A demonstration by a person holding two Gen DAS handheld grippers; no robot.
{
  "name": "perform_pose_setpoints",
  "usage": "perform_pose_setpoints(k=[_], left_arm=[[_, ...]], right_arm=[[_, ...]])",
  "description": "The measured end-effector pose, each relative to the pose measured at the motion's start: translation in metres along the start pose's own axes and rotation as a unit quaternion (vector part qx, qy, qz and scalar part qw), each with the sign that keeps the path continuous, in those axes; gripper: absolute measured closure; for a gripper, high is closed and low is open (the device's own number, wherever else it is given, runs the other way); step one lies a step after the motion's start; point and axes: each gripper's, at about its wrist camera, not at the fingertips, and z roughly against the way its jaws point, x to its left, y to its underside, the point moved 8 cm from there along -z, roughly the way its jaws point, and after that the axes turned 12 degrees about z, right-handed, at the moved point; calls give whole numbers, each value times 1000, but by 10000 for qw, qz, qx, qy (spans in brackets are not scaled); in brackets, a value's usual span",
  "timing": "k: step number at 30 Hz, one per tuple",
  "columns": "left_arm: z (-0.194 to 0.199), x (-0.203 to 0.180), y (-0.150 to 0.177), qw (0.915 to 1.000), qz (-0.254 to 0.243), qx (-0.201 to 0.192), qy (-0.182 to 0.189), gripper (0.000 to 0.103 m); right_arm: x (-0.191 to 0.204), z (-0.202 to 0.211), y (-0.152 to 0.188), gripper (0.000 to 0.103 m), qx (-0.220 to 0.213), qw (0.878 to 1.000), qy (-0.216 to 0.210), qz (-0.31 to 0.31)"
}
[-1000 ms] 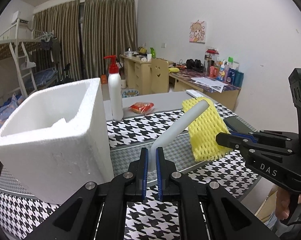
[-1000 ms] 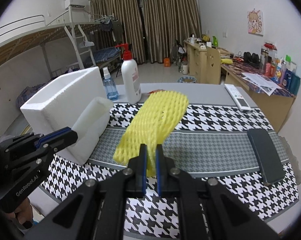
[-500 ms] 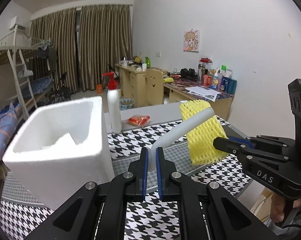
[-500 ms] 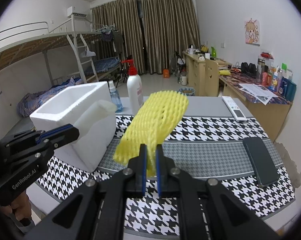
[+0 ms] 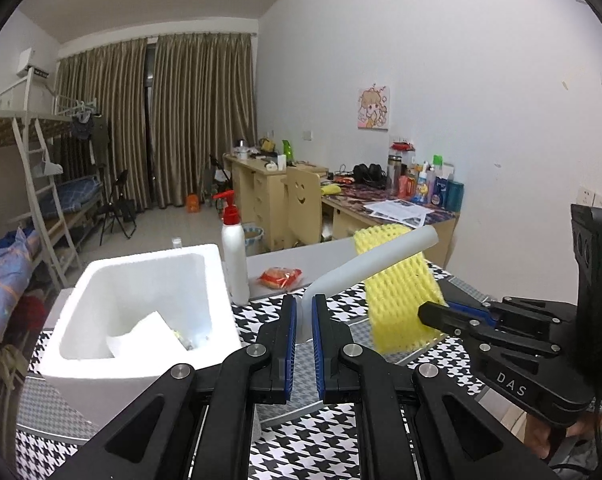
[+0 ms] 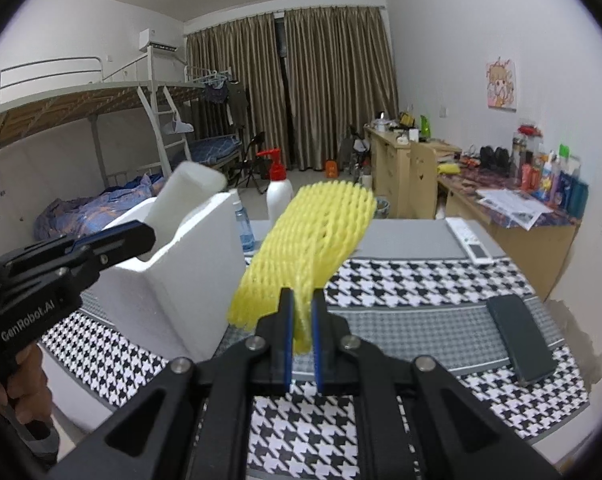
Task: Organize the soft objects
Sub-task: 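Carry the foam stick and yellow net sleeve up over the white foam box with both grippers, then lower the foam stick into the box and open the left gripper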
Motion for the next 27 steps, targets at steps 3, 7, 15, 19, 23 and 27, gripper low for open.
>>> perform_pose_setpoints(k=[3, 7, 15, 19, 23, 27], left_arm=[[-1, 2, -1, 10000, 24, -41, -43, 95], [2, 8, -6, 9999, 61, -110, -83, 95], [8, 23, -16, 9991, 134, -295, -279, 95], [8, 37, -20, 9982, 225, -343, -442, 95], [7, 51, -24, 9970, 321, -359, -612, 95], [8, 58, -26, 9962, 349, -376, -705, 95]], right_arm=[[2, 0, -4, 93, -40, 10000, -74, 9], [6, 1, -10, 93, -130, 9998, -152, 36], [20, -5, -23, 93, -258, 9988, -375, 178], [28, -9, -30, 93, -311, 9978, -520, 274], [35, -13, -35, 93, -355, 9969, -623, 312], [45, -14, -41, 93, -431, 9957, -729, 384]])
